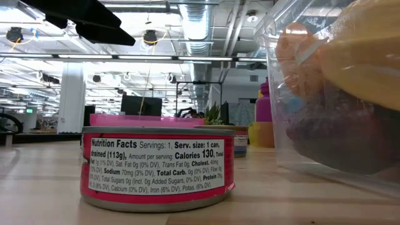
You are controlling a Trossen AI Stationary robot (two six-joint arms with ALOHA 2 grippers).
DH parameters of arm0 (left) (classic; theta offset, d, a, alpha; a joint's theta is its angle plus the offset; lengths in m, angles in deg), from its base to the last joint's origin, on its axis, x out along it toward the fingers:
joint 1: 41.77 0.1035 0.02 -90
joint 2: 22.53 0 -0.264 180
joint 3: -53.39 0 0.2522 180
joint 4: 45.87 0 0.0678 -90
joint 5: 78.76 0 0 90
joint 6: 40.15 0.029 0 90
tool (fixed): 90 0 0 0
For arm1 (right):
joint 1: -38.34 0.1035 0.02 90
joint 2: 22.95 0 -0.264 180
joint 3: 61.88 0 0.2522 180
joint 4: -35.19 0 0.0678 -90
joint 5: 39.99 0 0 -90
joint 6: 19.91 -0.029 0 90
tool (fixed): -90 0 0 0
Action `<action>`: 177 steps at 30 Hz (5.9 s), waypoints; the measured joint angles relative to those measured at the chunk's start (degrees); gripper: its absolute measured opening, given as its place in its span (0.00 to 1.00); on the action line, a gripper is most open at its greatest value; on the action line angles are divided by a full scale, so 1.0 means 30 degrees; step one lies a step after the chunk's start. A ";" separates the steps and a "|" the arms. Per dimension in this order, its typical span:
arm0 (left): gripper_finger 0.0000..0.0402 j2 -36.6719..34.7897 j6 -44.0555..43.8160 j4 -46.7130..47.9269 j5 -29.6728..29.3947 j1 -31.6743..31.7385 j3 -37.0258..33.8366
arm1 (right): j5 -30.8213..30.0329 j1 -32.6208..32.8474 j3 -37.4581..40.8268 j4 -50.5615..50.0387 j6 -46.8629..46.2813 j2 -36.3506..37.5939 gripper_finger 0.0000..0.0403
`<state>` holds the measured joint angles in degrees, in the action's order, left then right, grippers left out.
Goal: Pick & Place Food Item
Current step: Put the blue tuna can into the red bin
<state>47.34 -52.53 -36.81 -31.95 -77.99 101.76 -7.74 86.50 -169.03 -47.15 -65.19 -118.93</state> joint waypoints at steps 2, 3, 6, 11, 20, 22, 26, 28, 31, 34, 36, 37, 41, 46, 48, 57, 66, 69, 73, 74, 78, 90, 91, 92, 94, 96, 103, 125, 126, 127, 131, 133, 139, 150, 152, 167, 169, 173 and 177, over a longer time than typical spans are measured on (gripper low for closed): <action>0.91 0.0000 -0.0047 -0.0003 0.0003 -0.0007 0.0000 | -0.1805 0.0145 0.0863 0.2466 0.1305 0.0015 0.81; 0.91 0.0000 -0.0084 0.0001 0.0003 -0.0003 0.0000 | -0.2464 0.0198 0.1376 0.3627 0.2050 0.0015 0.81; 0.91 0.0000 -0.0311 0.0004 -0.0004 0.0000 0.0000 | -0.4069 0.0200 0.3236 0.7965 0.4242 0.0000 0.81; 0.91 0.0000 -0.0547 0.0011 -0.0018 -0.0007 0.0000 | -0.5178 -0.0147 0.7102 1.7758 0.9233 -0.0022 0.81; 0.91 0.0000 -0.0535 0.0074 -0.0014 0.0252 0.0003 | 0.4723 -0.2718 0.9944 2.9677 1.7092 0.0015 0.81; 0.91 0.0000 -0.0573 0.0323 -0.0011 0.0248 0.0007 | 0.7160 -0.3399 0.9969 3.0570 1.7876 0.0000 0.81; 0.91 0.0000 -0.1465 0.1383 -0.0011 0.0248 0.0007 | 0.9971 -0.4641 0.9966 3.3194 1.9315 0.0015 0.81; 0.91 0.0000 -0.2009 0.1993 -0.0011 0.0248 0.0007 | 1.1040 -0.5299 1.0016 3.4242 1.9893 0.0015 0.81; 0.91 0.0000 -0.2505 0.2505 -0.0026 0.0248 0.0007 | 1.2932 -0.6346 1.0814 3.7225 2.0494 0.0015 0.81; 0.91 0.0000 -0.2672 0.2597 -0.0026 0.0248 0.0007 | 1.4683 -0.7377 1.2129 4.0826 2.1008 0.0000 0.81; 0.91 0.0000 -0.2726 0.2597 -0.0026 0.0248 0.0007 | 1.4854 -0.7886 1.3022 4.2986 2.1745 0.0015 0.81; 0.91 0.0000 -0.2914 0.2633 -0.0026 0.0248 0.0007 | 1.4821 -0.8083 1.3491 4.3806 2.2113 0.0015 0.81; 0.91 0.0000 -0.3519 0.3264 -0.0113 0.0435 0.0007 | 1.4784 -0.8629 1.5433 4.4922 2.2782 0.0871 0.81; 0.91 -0.0006 -0.4063 0.4342 0.0089 0.1310 0.0007 | 1.4161 -0.8900 1.8336 4.4766 2.2938 0.3967 0.81; 0.91 -0.0005 -0.4064 0.4531 0.0848 0.1951 0.0007 | 1.3698 -0.8914 1.9542 4.4480 2.3201 0.5797 0.81; 0.91 0.1544 -0.3219 0.5593 0.5968 0.5260 0.0026 | 1.1803 -0.9247 2.2800 4.0104 2.2514 1.2541 0.81; 0.78 0.3455 -0.3440 1.0128 0.6885 0.4006 0.1800 | 1.1205 -0.9536 2.3116 3.8839 2.2615 1.3104 0.81; 0.74 0.3874 -0.2914 1.0047 0.6882 0.3265 0.2237 | 1.1007 -0.9733 2.3116 3.8739 2.2594 1.2707 0.81; 0.70 0.4931 -0.2857 1.0240 0.6124 0.2820 0.2259 | 1.0727 -0.9876 2.3109 3.8943 2.2587 1.2231 0.81; 0.69 0.5312 -0.2835 1.0357 0.5853 0.2773 0.2259 | 1.0720 -0.9881 2.3109 3.8953 2.2587 1.2175 0.81; 0.65 0.6726 -0.2405 1.0255 0.4318 0.2718 0.2295 | 1.0717 -0.9876 2.3109 3.9007 2.2580 1.2116 0.81; 0.21 0.7879 -0.1781 0.9814 0.1238 0.1797 0.2266 | 1.0717 -0.9876 2.3109 3.8978 2.2567 1.2116 0.81; 0.14 0.7873 -0.1786 0.9750 0.1166 0.1757 0.2269 | 1.0717 -0.9876 2.3109 3.8974 2.2556 1.2116 0.81; 0.09 0.7866 -0.1781 0.9681 0.1169 0.1714 0.2283 | 1.0717 -0.9876 2.3109 3.8960 2.2519 1.2116 0.81; 0.03 0.7835 -0.1824 0.9536 0.1193 0.1705 0.2302 | 1.0718 -0.9876 2.3109 3.8949 2.2420 1.2116 0.81; 0.01 0.7839 -0.1883 0.9498 0.1201 0.1651 0.2302 | 1.0718 -0.9876 2.3109 3.8949 2.2368 1.2116 0.81; 0.00 0.7970 -0.1946 0.9907 0.0325 0.0781 0.2989 | 1.0717 -0.9876 2.3109 3.8948 2.2368 1.2116 0.81; 0.00 1.0228 -0.1276 1.4182 -0.8712 0.2771 0.5725 | 1.0723 -0.9883 2.3094 3.8635 2.2433 1.2116 0.81; 0.00 1.0185 -0.1009 1.4150 -0.8831 0.3088 0.5727 | 1.0719 -0.9883 2.3094 3.8602 2.2437 1.2116 0.81; 0.00 1.0067 -0.0874 1.4173 -0.8820 0.3382 0.5723 | 1.0717 -0.9883 2.3094 3.8565 2.2441 1.2111 0.81; 0.00 0.8835 -0.0932 1.4124 -0.7921 0.4644 0.5727 | 1.0717 -0.9891 2.3094 3.8562 2.2441 1.2109 0.81; 0.00 0.7944 -0.0940 1.4019 -0.7459 0.5083 0.5719 | 1.0717 -0.9891 2.3094 3.8556 2.2435 1.2109 0.81; 0.00 0.4947 -0.0026 1.3868 -0.6696 0.6370 0.5597 | 1.0724 -0.9891 2.3094 3.8562 2.2434 1.2109 0.81; 0.00 0.3708 0.1624 1.0711 -0.1122 1.0582 0.3363 | 1.0718 -0.9891 2.3094 3.8564 2.2434 1.2109 0.81; 0.00 0.3708 0.1741 1.0436 0.0271 1.1273 0.3181 | 1.0722 -0.9896 2.3094 3.8570 2.2434 1.2109 0.81; 0.00 0.3708 0.2477 0.9637 0.7455 1.5240 0.2885 | 1.0724 -0.9971 2.3094 3.8570 2.2402 1.2109 0.81; 0.01 0.3708 0.2481 0.9609 0.7500 1.5346 0.2885 | 1.0724 -0.9971 2.3094 3.8574 2.2383 1.2109 0.81; 0.07 0.3707 0.2485 0.9331 0.7542 1.5327 0.2885 | 1.0724 -0.9971 2.3094 3.8570 2.2376 1.2109 0.81; 0.18 0.3701 0.2490 0.9294 0.7544 1.5322 0.2885 | 1.0724 -0.9971 2.3094 3.8570 2.2368 1.2109 0.81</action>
<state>58.44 -45.06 -8.93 -9.32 -32.03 110.41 24.43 56.58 -99.74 68.56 1.91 -82.60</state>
